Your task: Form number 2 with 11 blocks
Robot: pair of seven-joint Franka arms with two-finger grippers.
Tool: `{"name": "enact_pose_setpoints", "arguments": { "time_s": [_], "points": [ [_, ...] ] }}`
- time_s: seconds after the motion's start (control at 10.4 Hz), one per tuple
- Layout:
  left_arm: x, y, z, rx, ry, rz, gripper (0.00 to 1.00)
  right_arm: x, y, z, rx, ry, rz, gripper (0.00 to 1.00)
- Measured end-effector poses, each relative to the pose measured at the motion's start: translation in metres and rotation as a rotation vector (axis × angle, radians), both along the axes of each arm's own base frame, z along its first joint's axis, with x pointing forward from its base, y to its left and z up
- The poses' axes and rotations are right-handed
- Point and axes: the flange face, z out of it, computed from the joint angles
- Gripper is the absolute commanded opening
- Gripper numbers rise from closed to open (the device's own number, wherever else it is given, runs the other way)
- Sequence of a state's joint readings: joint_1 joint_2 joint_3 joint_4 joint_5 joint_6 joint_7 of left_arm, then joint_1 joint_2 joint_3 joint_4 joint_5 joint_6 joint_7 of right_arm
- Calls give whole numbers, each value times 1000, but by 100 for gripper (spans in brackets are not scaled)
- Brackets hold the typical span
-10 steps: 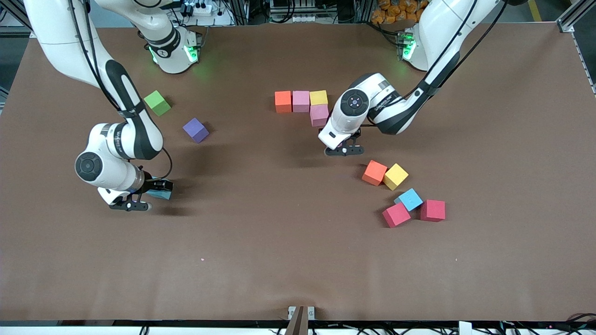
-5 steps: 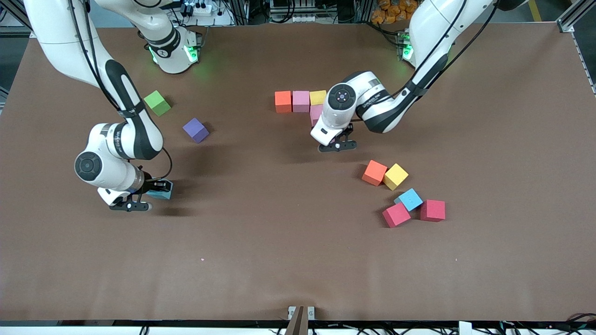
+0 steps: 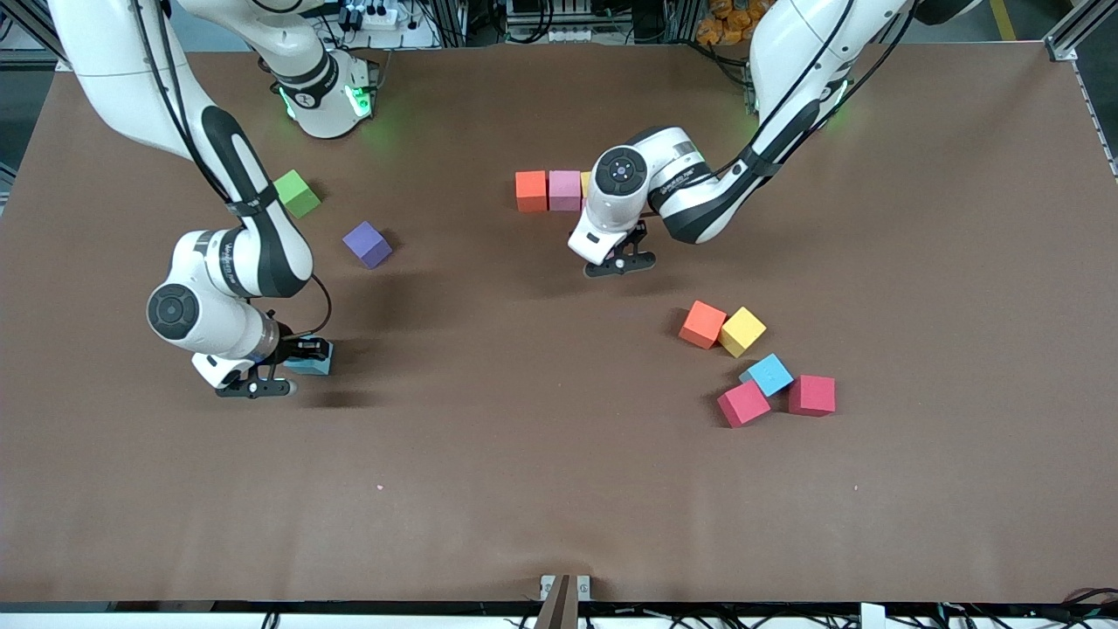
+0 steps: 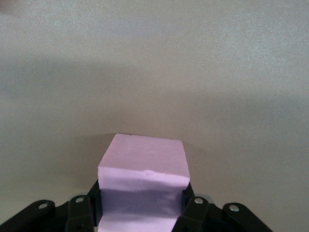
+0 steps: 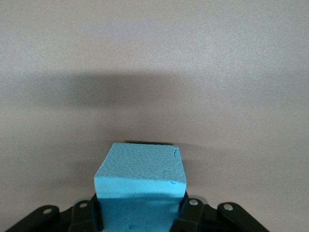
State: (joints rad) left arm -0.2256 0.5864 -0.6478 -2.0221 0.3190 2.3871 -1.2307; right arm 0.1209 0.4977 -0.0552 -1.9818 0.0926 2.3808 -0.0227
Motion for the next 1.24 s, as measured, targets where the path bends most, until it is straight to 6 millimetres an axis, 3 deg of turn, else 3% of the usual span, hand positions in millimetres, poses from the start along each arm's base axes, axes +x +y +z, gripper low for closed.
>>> {"name": "enact_pose_setpoints", "arguments": {
  "time_s": [0.86,0.96,1.05,1.24],
  "points": [
    [-9,-7,-1,4,2,-15,0,0,4,0,4,0,16,18],
    [-9,-7,-1,4,2,-15,54,0,4,0,4,0,16,18],
    [-9,-7,-1,4,2,-15,100,0,4,0,4,0,16,18],
    [-10,-8,-1,12,-21,-47,100,0,4,0,4,1,16,19]
  ]
}}
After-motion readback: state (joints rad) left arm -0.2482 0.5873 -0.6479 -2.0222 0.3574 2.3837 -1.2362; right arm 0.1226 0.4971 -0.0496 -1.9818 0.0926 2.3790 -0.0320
